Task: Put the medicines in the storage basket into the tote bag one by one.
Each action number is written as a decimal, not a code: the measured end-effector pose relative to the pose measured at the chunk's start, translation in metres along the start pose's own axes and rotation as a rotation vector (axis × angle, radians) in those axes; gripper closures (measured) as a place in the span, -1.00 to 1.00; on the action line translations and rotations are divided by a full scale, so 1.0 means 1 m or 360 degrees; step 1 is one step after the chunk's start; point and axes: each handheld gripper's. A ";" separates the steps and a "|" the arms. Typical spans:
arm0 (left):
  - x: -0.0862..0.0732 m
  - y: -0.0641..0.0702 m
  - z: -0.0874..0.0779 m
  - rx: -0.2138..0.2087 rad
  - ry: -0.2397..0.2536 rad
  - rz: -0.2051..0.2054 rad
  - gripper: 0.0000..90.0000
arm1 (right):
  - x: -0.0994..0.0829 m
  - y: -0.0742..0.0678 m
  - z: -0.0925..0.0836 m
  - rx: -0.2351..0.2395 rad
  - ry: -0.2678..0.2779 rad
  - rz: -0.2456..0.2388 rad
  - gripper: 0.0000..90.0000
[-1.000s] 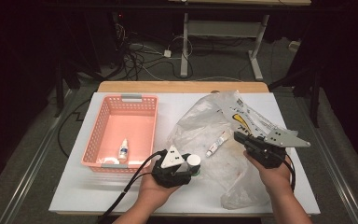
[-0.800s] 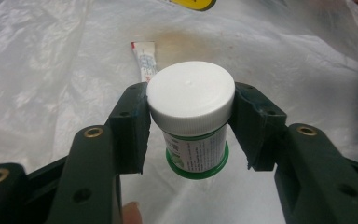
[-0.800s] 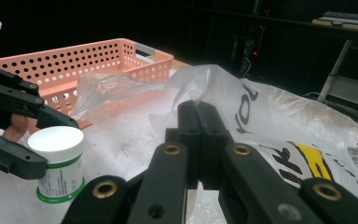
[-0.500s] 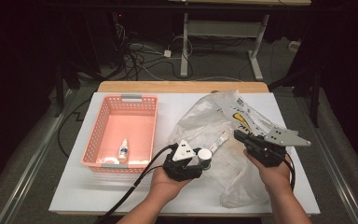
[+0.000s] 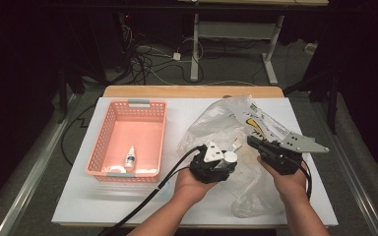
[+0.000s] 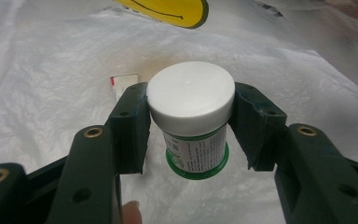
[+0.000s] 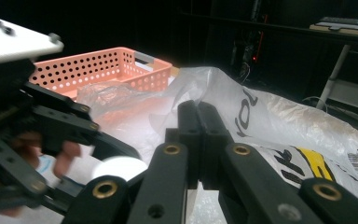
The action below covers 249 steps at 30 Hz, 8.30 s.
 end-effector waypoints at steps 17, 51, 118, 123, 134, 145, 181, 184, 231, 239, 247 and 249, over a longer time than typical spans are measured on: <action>0.003 -0.007 0.056 -0.0002 -0.0034 -0.0033 0.07 | 0.001 0.003 -0.002 0.0000 0.0014 0.0010 1.00; -0.018 -0.010 0.034 -0.0098 -0.0092 -0.0126 -0.52 | -0.001 0.000 -0.002 0.0008 -0.0001 0.0002 1.00; -0.081 -0.082 -0.170 0.0380 0.0029 -0.0381 -1.00 | -0.003 -0.001 -0.003 -0.0001 -0.0020 -0.0004 1.00; -0.087 -0.090 -0.181 0.0435 0.0031 -0.0426 -1.00 | -0.003 -0.001 -0.004 -0.0003 -0.0020 -0.0005 1.00; -0.097 -0.103 -0.195 0.0536 0.0052 -0.0492 -1.00 | -0.003 0.000 -0.004 -0.0007 -0.0021 -0.0004 1.00; -0.093 -0.110 -0.202 0.0547 0.0057 -0.0517 -1.00 | -0.004 0.001 -0.006 -0.0017 -0.0021 0.0003 1.00; -0.072 -0.184 -0.157 0.0398 -0.0976 -0.1018 -0.49 | -0.002 0.000 -0.008 -0.0009 -0.0002 -0.0007 1.00; -0.073 -0.185 -0.151 0.0403 -0.1075 -0.1047 -0.43 | -0.002 0.000 -0.008 -0.0011 0.0000 -0.0003 1.00; -0.063 -0.161 -0.161 0.0399 -0.0811 -0.0709 0.28 | -0.001 0.001 -0.009 -0.0016 0.0006 -0.0016 1.00; -0.068 -0.141 -0.174 0.0403 -0.0593 -0.0596 0.28 | -0.001 -0.001 -0.009 -0.0015 0.0006 -0.0014 1.00; -0.069 -0.124 -0.188 0.0418 -0.0404 -0.0500 0.28 | -0.002 -0.001 -0.007 -0.0015 -0.0006 -0.0019 1.00; -0.071 -0.121 -0.189 0.0418 -0.0376 -0.0473 0.28 | -0.002 -0.001 -0.007 -0.0013 -0.0006 -0.0020 1.00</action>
Point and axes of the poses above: each handheld gripper's, and its own axes: z roughly forward along the jaws, x roughly out of its top, y roughly to its right, and after that the axes turned 5 degrees about -x, right-handed
